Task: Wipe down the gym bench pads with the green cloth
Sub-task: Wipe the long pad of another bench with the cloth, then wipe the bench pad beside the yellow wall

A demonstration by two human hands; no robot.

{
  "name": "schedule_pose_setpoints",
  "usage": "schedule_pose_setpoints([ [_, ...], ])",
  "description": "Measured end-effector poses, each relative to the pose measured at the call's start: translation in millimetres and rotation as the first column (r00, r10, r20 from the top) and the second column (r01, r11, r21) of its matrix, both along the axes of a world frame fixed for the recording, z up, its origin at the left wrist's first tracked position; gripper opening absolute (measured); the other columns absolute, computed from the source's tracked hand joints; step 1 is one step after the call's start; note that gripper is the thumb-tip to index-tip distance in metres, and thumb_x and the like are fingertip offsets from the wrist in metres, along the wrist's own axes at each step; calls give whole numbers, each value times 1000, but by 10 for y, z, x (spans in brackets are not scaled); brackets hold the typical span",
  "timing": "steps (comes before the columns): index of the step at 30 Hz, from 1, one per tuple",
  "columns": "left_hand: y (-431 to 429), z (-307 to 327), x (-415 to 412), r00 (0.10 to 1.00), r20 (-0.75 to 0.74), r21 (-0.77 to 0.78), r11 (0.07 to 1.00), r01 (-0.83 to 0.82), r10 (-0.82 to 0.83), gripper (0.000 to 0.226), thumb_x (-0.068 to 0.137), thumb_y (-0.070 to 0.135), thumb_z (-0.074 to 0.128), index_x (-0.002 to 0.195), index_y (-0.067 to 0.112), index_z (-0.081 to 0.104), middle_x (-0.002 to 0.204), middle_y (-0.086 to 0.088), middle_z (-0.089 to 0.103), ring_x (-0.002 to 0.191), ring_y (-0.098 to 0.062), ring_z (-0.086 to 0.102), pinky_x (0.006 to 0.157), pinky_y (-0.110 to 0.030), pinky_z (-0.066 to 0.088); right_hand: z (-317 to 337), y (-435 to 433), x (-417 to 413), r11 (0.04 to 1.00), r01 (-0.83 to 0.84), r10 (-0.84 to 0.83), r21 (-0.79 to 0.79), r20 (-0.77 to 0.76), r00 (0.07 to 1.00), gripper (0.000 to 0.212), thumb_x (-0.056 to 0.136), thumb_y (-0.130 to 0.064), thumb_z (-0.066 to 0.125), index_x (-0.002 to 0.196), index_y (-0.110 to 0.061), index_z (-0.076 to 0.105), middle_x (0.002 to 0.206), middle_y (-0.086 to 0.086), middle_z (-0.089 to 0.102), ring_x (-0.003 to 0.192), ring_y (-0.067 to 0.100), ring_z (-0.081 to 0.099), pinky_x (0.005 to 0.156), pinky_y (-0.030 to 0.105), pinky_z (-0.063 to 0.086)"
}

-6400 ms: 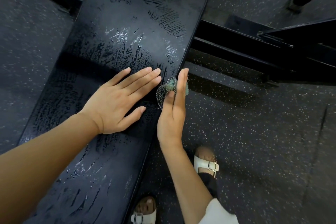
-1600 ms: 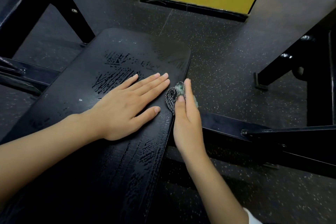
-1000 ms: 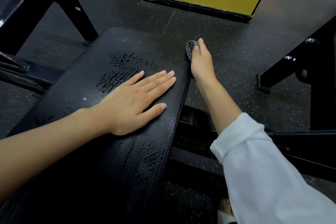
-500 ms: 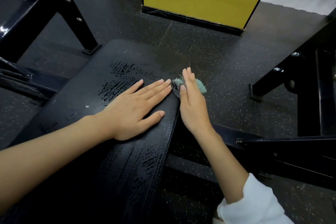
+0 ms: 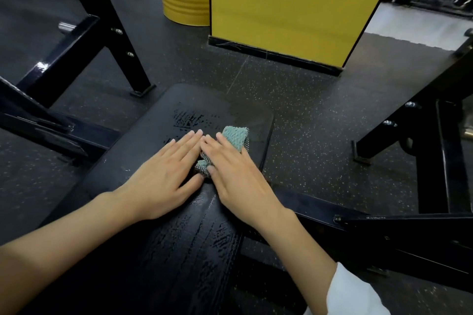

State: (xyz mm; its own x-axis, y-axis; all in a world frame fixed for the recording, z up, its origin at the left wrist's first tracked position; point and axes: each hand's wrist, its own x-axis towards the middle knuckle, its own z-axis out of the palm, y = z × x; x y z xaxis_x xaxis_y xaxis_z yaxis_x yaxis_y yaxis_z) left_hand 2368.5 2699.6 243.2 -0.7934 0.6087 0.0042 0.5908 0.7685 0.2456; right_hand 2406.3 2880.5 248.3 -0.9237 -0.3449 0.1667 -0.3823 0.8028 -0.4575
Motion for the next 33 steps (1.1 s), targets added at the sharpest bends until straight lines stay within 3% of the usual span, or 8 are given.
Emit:
schedule_pose_setpoints([
  [5,-1,70,-4,1000,-10,65,998,10,-9,75,86,54,5,153,23,-6,163,12,-9,148,5,-15,117,-14,-12,94,97,80,994,62,-65,-94,-36,997,52,104,-23,41,154,-19,26,162,-7,20,150,5,3,121,37,0],
  [9,208,195,-31,998,-40,187,980,65,-58,73,89,45,13,158,21,11,165,10,2,150,3,-5,120,-18,-6,154,314,113,980,152,-161,-127,-60,985,52,104,-21,40,154,-19,26,162,-10,18,149,1,2,120,34,-1],
  [12,438,282,-27,992,-23,240,962,126,-124,76,89,49,15,158,17,13,164,9,2,151,0,-2,121,-19,-6,139,489,118,970,210,-215,-119,-36,976,51,105,-21,39,154,-21,25,162,-11,17,149,0,1,121,34,0],
  [15,652,227,-124,994,-12,159,981,111,-111,87,85,61,4,159,16,6,165,6,-4,150,0,-8,118,-16,-11,118,600,127,961,251,-255,-119,-13,967,51,105,-20,38,154,-21,26,161,-11,18,149,0,2,122,37,1],
  [18,752,68,-202,995,-18,48,994,103,-102,93,82,68,1,159,15,2,167,2,-6,152,-6,-9,122,-23,-7,106,635,136,958,263,-264,-116,14,965,51,105,-21,37,154,-23,25,161,-14,17,148,-2,1,122,38,1],
  [26,699,-61,-143,988,-98,22,993,119,-116,80,89,53,1,158,13,9,166,-2,-1,154,-14,-1,123,-30,3,124,593,76,963,246,-245,-114,19,969,51,105,-23,37,154,-25,25,161,-17,15,148,-1,1,121,36,-1],
  [33,-121,-40,-283,998,-62,-54,998,-17,13,81,83,57,-10,156,20,-9,159,8,-21,150,-8,-16,125,-31,2,124,356,-16,994,107,-107,-17,25,994,52,105,-28,38,154,-26,23,162,-15,15,149,0,1,120,36,1],
])
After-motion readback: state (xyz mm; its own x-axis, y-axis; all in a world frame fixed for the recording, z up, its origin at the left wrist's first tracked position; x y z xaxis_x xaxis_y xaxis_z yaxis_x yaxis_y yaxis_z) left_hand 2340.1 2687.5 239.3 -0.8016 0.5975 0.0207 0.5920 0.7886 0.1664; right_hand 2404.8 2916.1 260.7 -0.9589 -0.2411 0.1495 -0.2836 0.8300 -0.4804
